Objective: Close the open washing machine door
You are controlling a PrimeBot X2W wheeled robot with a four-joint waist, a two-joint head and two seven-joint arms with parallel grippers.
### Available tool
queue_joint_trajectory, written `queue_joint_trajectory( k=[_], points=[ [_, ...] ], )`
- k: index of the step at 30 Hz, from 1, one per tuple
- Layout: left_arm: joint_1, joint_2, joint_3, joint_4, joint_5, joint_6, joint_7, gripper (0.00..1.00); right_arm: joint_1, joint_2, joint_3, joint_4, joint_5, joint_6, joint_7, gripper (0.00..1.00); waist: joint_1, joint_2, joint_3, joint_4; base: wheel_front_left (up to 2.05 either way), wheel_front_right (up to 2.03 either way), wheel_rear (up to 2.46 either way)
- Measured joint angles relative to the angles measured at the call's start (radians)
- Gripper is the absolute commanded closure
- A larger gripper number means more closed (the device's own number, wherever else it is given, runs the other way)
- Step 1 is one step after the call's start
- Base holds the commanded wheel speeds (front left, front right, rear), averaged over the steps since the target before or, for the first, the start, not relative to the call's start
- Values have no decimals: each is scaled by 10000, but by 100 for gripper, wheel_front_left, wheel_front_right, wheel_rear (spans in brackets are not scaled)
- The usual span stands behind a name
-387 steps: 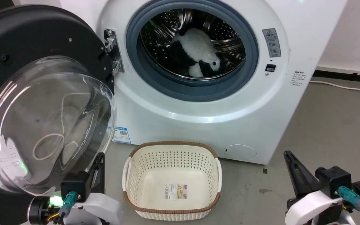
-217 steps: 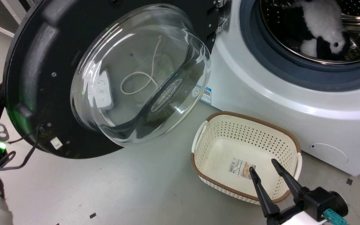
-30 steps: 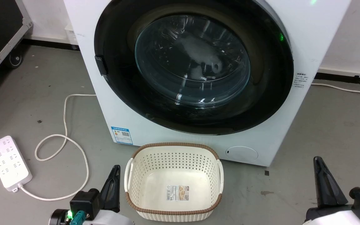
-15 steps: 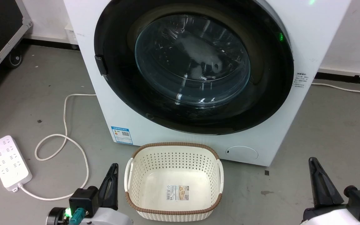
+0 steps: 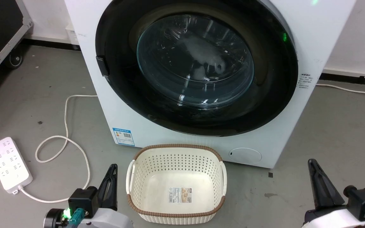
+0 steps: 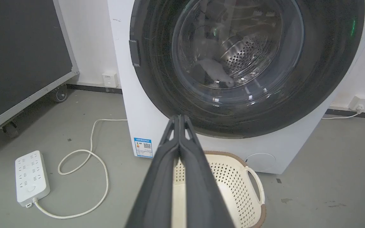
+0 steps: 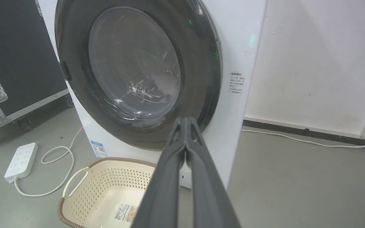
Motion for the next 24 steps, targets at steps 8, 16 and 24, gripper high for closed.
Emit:
queue_joint_trajectory(
  k=[8, 16, 24],
  points=[
    [0, 0, 63, -127, 130, 44, 184, 100, -89, 0, 61, 2, -56, 0, 178, 100, 0, 0, 6, 7, 0, 0, 0],
    [-1, 0, 111, -247, 221, 61, 337, 100, -159, 0, 119, 6, -123, 0, 351, 100, 0, 0, 12, 13, 0, 0, 0],
    [-1, -2, 157, -351, 314, 111, 481, 100, -179, 0, 178, 8, -192, 0, 499, 100, 0, 0, 18, 19, 0, 0, 0]
  ],
)
